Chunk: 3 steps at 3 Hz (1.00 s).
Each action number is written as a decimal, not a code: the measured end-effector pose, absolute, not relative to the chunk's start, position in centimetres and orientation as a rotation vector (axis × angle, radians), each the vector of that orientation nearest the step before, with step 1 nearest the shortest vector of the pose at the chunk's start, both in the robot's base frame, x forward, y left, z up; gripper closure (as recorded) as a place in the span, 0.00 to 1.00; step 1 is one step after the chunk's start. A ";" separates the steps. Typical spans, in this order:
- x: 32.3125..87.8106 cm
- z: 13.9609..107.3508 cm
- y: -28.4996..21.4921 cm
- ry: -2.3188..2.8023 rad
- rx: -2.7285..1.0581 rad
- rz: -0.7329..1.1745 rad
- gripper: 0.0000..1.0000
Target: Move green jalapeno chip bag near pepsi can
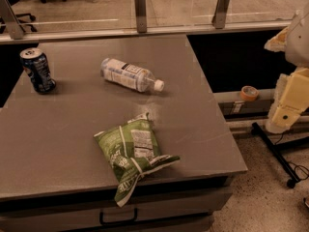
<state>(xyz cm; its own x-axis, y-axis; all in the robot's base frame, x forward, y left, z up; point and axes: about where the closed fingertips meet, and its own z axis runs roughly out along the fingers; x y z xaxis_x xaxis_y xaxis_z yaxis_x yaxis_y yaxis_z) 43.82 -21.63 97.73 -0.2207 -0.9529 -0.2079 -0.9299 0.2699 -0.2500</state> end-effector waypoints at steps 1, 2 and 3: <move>43.8 97.7 -21.6 2.229 -1.722 -0.102 0.00; 43.7 98.1 -21.5 2.218 -1.705 -0.065 0.00; 41.7 98.6 -19.9 2.167 -1.617 0.011 0.00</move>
Offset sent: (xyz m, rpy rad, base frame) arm -0.0039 0.0019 0.0027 0.0848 0.0247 0.0014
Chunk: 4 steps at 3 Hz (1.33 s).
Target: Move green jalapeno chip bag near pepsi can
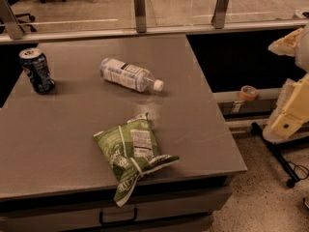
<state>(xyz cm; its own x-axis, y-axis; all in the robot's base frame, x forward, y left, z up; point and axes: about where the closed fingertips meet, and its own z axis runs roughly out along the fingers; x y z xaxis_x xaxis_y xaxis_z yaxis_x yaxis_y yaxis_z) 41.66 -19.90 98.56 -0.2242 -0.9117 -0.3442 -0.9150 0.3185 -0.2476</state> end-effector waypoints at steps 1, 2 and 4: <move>38.9 98.3 -16.8 2.072 -1.530 0.087 0.00; 36.1 95.6 -12.5 2.004 -1.500 0.201 0.00; 34.3 91.2 -9.8 2.002 -1.495 0.289 0.00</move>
Offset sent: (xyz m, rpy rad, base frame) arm -0.0888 0.1201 -0.0796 0.3666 -0.0279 0.0656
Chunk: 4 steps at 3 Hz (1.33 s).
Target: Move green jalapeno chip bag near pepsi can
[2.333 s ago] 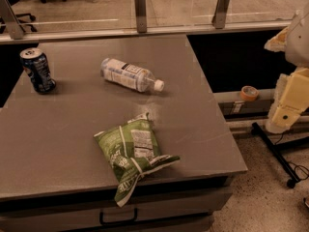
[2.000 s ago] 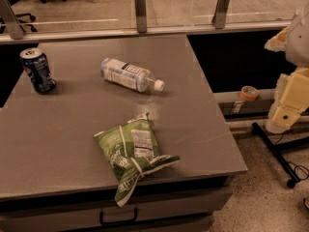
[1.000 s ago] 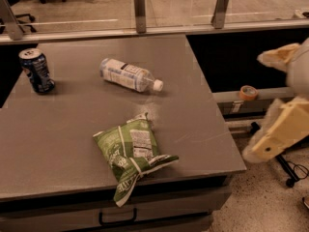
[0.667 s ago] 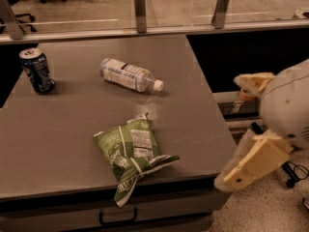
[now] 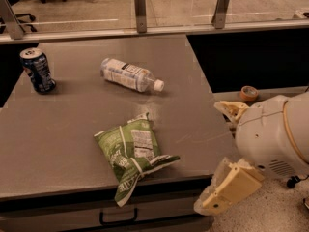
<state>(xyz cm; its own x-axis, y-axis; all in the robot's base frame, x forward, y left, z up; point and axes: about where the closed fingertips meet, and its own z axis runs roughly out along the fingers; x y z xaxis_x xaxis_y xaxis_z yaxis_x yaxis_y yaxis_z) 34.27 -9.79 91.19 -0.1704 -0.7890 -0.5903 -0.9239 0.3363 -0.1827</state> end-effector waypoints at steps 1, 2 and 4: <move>34.5 91.2 -9.5 1.996 -1.456 0.305 0.00; 34.9 90.0 -7.3 1.970 -1.382 0.347 0.00; 36.9 86.3 -1.9 1.856 -1.306 0.417 0.18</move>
Offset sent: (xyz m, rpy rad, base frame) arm 0.0220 0.0542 -0.0368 0.2347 -0.0598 -0.1235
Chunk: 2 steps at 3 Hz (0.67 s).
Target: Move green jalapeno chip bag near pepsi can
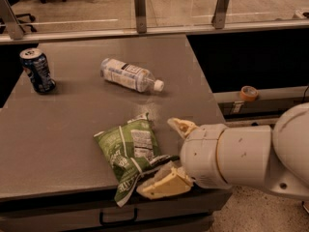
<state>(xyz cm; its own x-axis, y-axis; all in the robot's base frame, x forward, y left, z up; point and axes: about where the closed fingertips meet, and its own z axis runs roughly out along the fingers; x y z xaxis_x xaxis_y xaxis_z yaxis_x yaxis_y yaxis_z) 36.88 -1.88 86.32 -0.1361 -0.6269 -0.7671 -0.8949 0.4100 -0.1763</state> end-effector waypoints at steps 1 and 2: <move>37.5 85.2 0.1 1.811 -1.311 0.449 0.41; 38.9 84.9 1.8 1.783 -1.294 0.472 0.66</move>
Offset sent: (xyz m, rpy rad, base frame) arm 0.0398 0.0537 -0.0188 0.1075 -0.0350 0.0305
